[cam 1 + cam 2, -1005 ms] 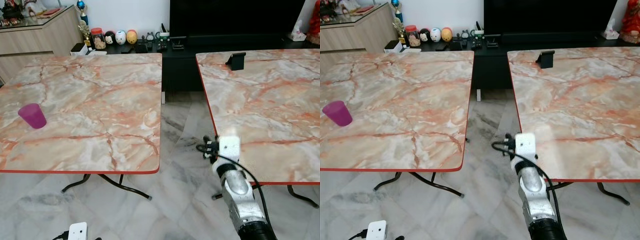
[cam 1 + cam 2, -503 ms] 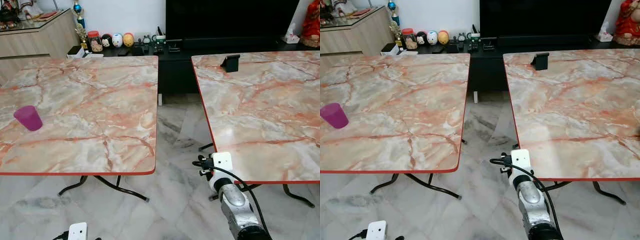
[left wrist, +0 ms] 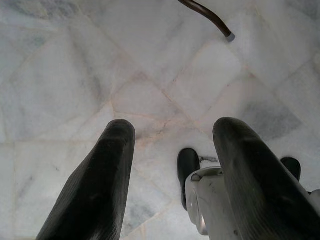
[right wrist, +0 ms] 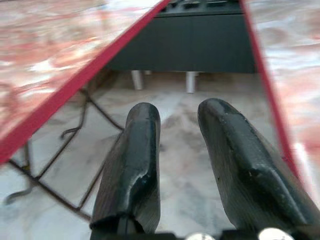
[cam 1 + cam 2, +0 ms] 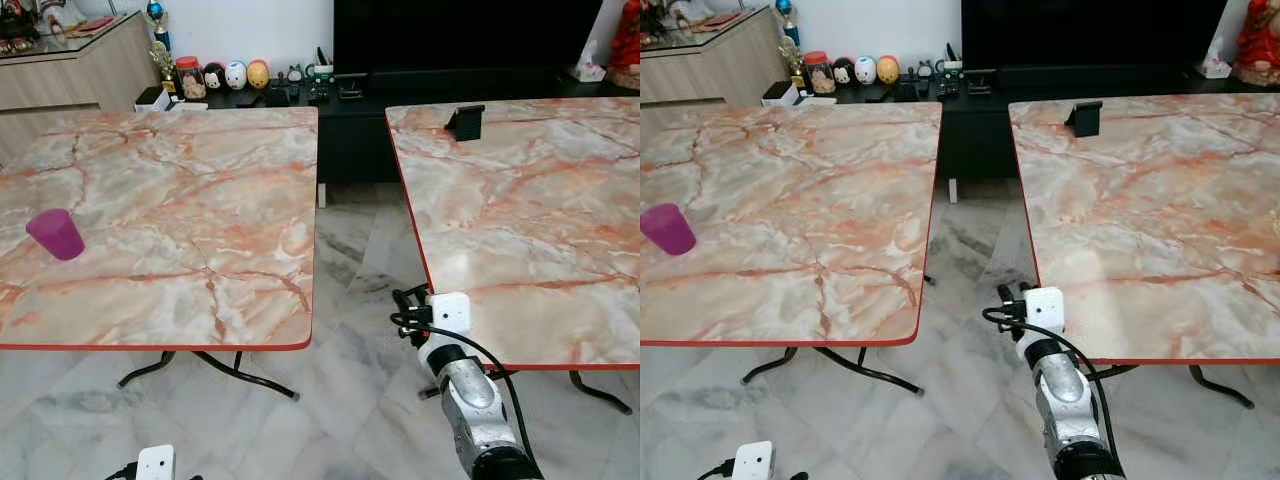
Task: Setting the table
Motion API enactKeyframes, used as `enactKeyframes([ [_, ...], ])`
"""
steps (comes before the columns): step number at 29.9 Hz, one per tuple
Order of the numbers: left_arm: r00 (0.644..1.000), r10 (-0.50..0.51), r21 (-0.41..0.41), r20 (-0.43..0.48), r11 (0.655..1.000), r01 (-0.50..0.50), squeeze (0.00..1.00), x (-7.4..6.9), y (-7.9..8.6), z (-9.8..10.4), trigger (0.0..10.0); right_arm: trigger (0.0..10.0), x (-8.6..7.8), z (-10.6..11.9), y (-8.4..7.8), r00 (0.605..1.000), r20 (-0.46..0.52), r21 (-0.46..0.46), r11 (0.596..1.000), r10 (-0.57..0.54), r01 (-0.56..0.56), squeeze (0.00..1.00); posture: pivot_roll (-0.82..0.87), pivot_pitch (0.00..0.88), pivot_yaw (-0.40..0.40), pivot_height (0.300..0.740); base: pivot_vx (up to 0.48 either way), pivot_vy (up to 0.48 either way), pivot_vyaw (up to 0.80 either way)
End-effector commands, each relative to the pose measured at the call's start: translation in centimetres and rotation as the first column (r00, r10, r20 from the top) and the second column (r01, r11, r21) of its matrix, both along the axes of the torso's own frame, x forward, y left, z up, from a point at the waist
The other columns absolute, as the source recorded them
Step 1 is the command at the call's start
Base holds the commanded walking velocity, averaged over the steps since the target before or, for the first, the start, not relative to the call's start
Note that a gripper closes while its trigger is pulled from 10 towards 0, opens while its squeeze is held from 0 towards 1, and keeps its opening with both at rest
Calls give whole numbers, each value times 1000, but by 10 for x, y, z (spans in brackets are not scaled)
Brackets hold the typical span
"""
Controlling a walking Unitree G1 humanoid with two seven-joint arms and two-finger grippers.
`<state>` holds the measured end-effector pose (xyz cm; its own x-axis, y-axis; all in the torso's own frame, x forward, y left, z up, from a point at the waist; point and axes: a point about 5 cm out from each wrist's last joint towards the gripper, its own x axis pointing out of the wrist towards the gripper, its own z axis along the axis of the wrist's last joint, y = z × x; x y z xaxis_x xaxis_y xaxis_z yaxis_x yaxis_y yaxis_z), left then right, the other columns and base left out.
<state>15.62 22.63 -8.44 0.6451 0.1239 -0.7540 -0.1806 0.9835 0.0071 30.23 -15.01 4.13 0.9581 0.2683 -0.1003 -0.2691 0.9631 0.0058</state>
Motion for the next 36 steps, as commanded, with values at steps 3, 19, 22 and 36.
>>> enactKeyframes([
  [3, 1000, 1, 0, -15, 1000, -1, 0, -5, 1, -2, 10000, 10000, 0, -1, 10, 996, -20, 20, 996, 91, -91, 0, -87, 0, 60, 740, 0, 0, 0],
  [19, 1000, 1, 1, -16, 1000, -1, 0, -4, 2, -2, 10000, 10000, -24, -38, 9, 964, -221, 4, 988, 149, -152, 0, -87, 0, 60, 740, 0, 0, 0],
  [22, 1000, 1, 2, -16, 1000, -1, 0, -4, 2, -2, 10000, 10000, -30, -48, 6, 954, -274, -9, 991, 123, -131, 0, -88, 0, 60, 740, 0, 0, 0],
  [36, 1000, 5, 2, -18, 1000, -5, 0, -5, 1, -2, 10000, 10000, -93, -108, -35, 763, -596, -167, 968, -252, 189, 0, -84, 0, 53, 740, 0, 0, 0],
])
